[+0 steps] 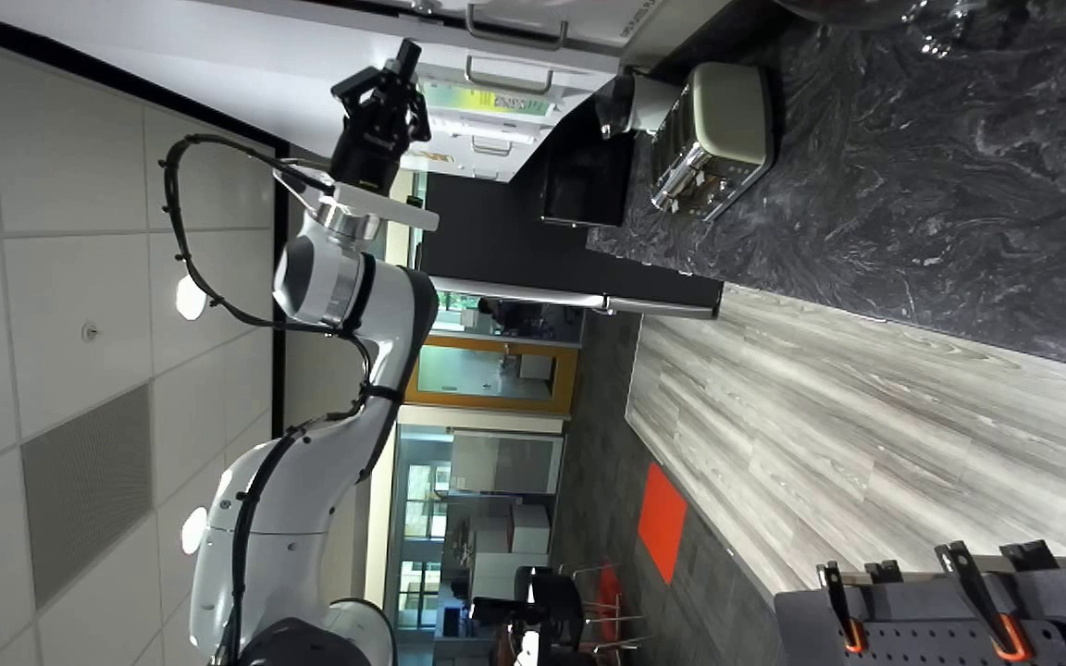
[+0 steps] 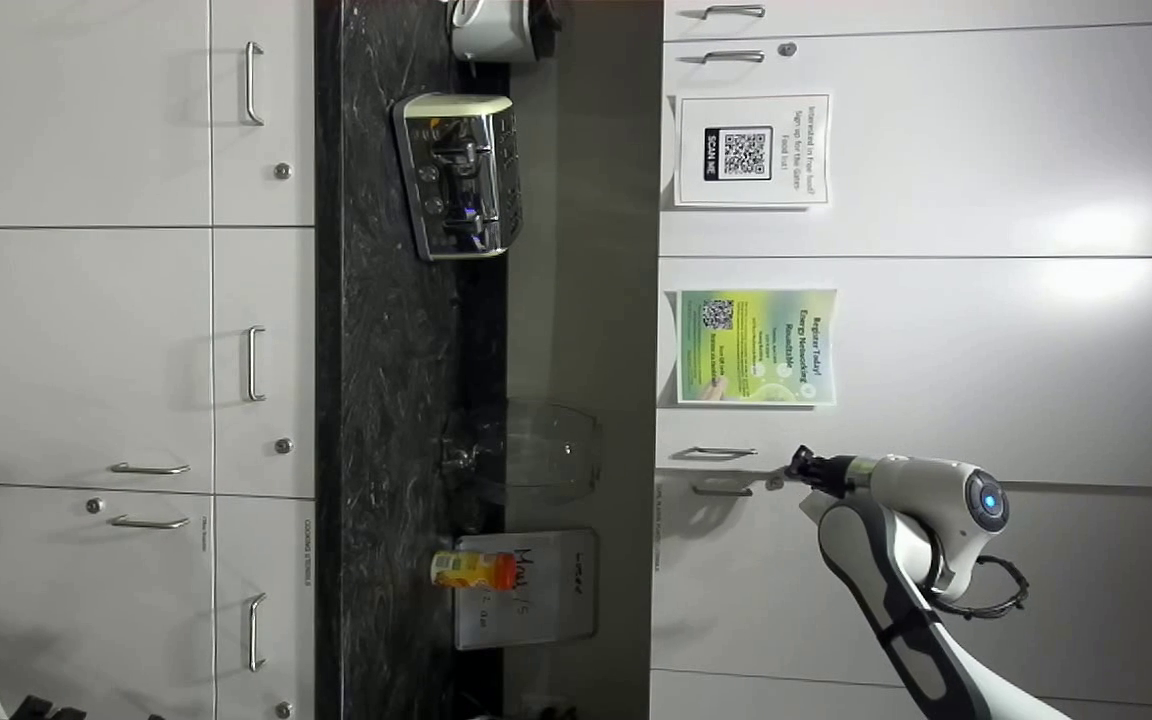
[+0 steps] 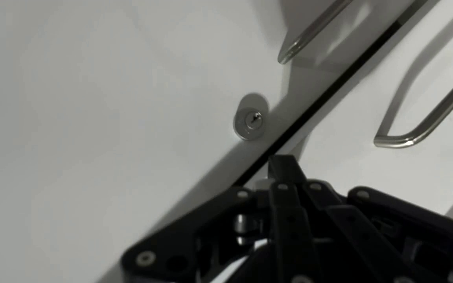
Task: Close the open cupboard
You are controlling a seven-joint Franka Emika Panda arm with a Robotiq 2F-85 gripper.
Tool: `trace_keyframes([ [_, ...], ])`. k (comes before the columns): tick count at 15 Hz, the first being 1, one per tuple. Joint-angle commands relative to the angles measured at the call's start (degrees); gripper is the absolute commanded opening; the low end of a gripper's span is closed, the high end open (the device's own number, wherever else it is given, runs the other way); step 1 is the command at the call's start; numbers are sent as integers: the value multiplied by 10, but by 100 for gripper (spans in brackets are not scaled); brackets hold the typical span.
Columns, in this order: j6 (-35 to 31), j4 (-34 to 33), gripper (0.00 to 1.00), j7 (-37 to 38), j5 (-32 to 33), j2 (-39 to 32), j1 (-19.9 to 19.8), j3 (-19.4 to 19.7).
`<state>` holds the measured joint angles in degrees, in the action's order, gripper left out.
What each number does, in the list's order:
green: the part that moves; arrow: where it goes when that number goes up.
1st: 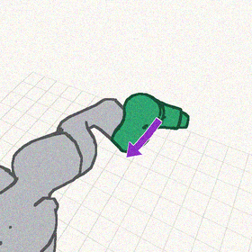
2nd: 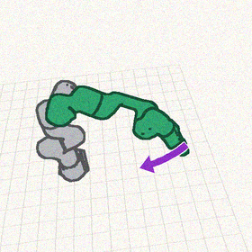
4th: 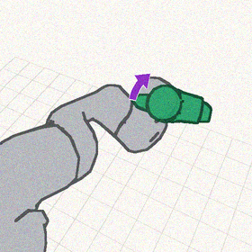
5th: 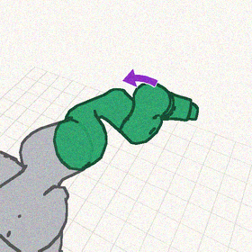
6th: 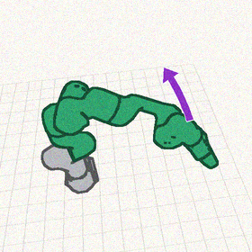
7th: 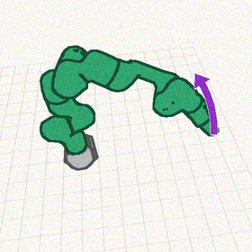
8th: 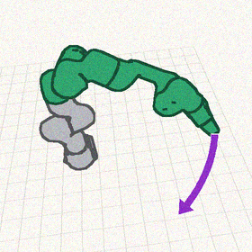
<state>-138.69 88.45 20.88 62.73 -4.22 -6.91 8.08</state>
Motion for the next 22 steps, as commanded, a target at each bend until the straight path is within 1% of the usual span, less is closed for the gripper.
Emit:
trace_keyframes([
  [1,8,-26,0,22,-8,-19,-8,8],
  [5,-1,-13,0,33,-6,-12,-6,7],
  [9,-6,35,0,59,-5,35,9,-9],
  [10,8,55,0,55,-21,56,16,-17],
  [11,19,72,0,48,-44,75,21,-24],
  [14,70,129,0,5,-160,138,37,-47],
  [17,120,174,0,-23,-252,195,48,-66],
  [20,160,206,0,-41,-323,242,50,-81],
  [22,176,219,0,-52,-357,262,46,-88],
])
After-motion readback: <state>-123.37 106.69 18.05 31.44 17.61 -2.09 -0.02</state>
